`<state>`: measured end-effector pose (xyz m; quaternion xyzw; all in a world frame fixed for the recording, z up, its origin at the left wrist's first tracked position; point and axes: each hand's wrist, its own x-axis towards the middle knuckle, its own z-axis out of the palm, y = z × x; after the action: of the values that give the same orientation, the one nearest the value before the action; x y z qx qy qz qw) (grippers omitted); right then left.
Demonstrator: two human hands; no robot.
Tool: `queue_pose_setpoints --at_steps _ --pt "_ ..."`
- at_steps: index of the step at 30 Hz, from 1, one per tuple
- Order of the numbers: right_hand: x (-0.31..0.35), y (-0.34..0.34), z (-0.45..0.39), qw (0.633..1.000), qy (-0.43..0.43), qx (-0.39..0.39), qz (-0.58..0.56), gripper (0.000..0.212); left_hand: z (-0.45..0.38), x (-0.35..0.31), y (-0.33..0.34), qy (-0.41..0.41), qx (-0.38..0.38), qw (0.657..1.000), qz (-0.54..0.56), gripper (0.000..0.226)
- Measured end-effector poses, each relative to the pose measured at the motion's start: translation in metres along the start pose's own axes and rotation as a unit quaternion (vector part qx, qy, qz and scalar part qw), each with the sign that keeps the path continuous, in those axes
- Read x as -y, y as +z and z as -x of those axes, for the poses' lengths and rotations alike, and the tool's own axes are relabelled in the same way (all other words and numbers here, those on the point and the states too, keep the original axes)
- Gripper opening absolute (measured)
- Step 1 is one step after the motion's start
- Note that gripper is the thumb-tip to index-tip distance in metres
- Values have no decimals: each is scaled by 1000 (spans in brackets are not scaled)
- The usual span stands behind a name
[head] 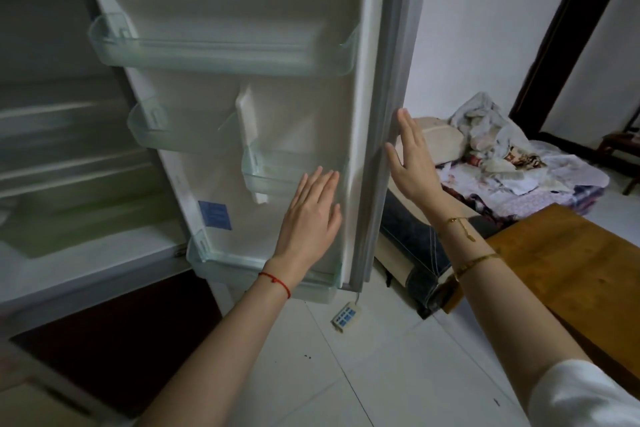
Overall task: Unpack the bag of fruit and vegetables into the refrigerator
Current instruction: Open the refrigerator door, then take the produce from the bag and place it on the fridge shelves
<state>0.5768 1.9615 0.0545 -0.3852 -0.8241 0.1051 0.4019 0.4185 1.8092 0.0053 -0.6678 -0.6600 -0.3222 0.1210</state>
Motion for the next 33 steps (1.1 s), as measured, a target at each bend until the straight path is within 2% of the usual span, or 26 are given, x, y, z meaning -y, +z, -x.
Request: queue_pose_setpoints --at_steps 6,10,14,23,33 --pt "16 -3 25 1000 -20 -22 -9 61 19 -2 -22 -46 -30 998 11 53" --pt "34 -5 53 999 -38 -5 -17 59 43 1 -46 -87 -48 995 18 52" --pt "57 -7 88 996 -74 37 -39 56 81 3 -71 -128 -40 991 4 56" --pt "111 14 159 977 -128 155 -69 56 198 8 -131 -221 -23 974 -38 48" --pt "170 63 214 938 -171 270 -132 52 322 11 -184 -365 -50 926 -80 47"
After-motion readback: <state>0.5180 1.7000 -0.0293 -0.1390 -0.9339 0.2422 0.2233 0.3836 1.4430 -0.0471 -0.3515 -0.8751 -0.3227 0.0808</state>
